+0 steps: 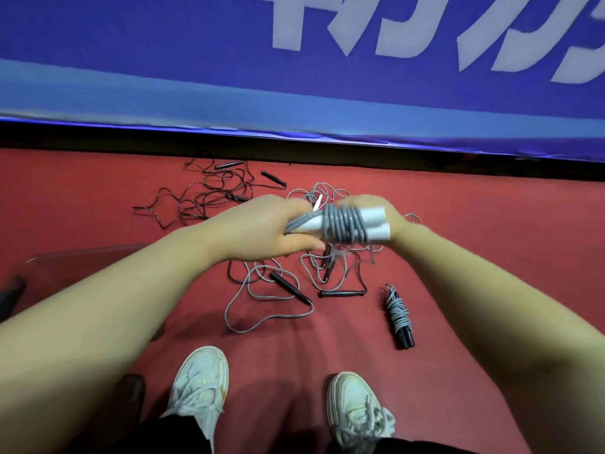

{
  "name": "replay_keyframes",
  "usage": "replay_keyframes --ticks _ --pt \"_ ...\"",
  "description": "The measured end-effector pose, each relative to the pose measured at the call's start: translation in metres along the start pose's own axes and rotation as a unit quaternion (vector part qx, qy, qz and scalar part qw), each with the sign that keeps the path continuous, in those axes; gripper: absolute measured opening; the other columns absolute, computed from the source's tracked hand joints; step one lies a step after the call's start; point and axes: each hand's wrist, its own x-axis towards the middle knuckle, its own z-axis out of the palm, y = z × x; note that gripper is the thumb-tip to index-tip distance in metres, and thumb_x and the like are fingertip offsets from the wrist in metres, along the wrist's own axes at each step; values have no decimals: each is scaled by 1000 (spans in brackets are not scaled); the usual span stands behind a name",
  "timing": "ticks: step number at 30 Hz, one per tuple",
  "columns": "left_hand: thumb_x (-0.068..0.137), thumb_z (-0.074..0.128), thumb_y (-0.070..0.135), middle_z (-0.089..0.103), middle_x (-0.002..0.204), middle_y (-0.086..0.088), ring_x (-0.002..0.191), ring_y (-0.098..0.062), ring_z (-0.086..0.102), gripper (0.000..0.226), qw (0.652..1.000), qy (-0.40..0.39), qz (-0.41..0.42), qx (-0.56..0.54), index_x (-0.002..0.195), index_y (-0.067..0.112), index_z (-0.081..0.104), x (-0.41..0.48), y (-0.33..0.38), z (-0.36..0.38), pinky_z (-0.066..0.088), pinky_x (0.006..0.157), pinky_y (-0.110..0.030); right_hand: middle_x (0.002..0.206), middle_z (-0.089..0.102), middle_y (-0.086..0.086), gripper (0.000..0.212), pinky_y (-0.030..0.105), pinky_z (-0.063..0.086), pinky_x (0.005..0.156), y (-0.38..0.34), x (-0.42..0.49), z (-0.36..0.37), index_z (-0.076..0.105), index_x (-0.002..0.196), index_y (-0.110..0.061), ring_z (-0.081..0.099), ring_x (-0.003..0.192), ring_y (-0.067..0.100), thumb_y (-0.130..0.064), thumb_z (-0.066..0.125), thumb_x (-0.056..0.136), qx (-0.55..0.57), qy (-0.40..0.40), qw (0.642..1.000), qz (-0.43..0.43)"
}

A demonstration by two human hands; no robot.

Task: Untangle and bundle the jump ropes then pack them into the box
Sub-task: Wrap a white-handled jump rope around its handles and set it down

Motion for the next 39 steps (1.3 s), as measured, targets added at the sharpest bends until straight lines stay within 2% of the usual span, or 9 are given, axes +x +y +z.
replay_keyframes --ticks 3,6,8,14,17,20,25,30,39 --pt "90 62 25 58 61 7 47 -8 48 28 966 93 -77 -231 85 24 35 4 -1 2 39 46 -23 97 64 15 51 37 41 79 -10 5 17 61 100 -9 58 93 31 -46 26 97 38 16 999 10" --pt "92 50 -5 56 63 0 43 -7 39 28 834 115 -82 -533 95 13 29 6 -9 -3 31 40 -17 67 49 -4 32 29 34 65 -29 7 23 46 73 -22 46 65 17 -30 34 102 171 40 984 6" --pt "89 52 -5 55 69 -4 47 -8 40 31 800 128 -57 -583 103 10 30 7 -15 -7 31 41 -17 60 45 -11 35 21 33 58 -41 8 25 41 68 -25 40 56 5 -27 34 102 233 34 972 -2" --pt "97 46 2 58 74 -5 55 -12 55 15 835 259 -203 -442 108 5 36 5 -48 -8 50 45 -20 56 37 -6 38 12 29 46 -62 3 31 49 69 -21 32 45 3 -34 34 101 365 -34 930 -7" --pt "96 47 8 59 78 -5 57 -16 55 18 877 250 -263 -313 109 10 34 0 -71 1 46 43 -25 58 36 -5 35 13 29 43 -66 2 27 49 73 -18 31 42 3 -32 34 102 398 -84 913 11" --pt "94 48 11 61 73 0 60 -19 54 17 904 251 -286 -194 106 12 37 -1 -87 6 43 56 -30 58 38 -6 36 14 28 41 -65 5 20 54 76 -18 31 40 2 -33 34 102 358 -109 926 49" --pt "93 50 12 60 74 1 77 -25 57 15 914 221 -308 -145 104 13 39 -4 -104 14 42 69 -33 59 43 -6 43 12 30 44 -63 6 3 60 76 -20 38 44 5 -39 32 101 252 -91 960 80" --pt "94 49 14 62 73 2 75 -24 57 13 906 233 -322 -145 107 14 46 -2 -108 16 41 69 -31 60 45 -1 36 20 32 46 -76 5 -7 41 72 -17 37 49 13 -37 34 101 269 -120 952 82" --pt "97 50 23 61 109 -20 102 -38 56 27 932 142 -329 55 117 6 50 10 -96 28 39 75 -39 60 43 -3 34 20 32 51 -94 7 -46 55 71 -18 36 52 10 -42 51 94 254 -53 965 43"
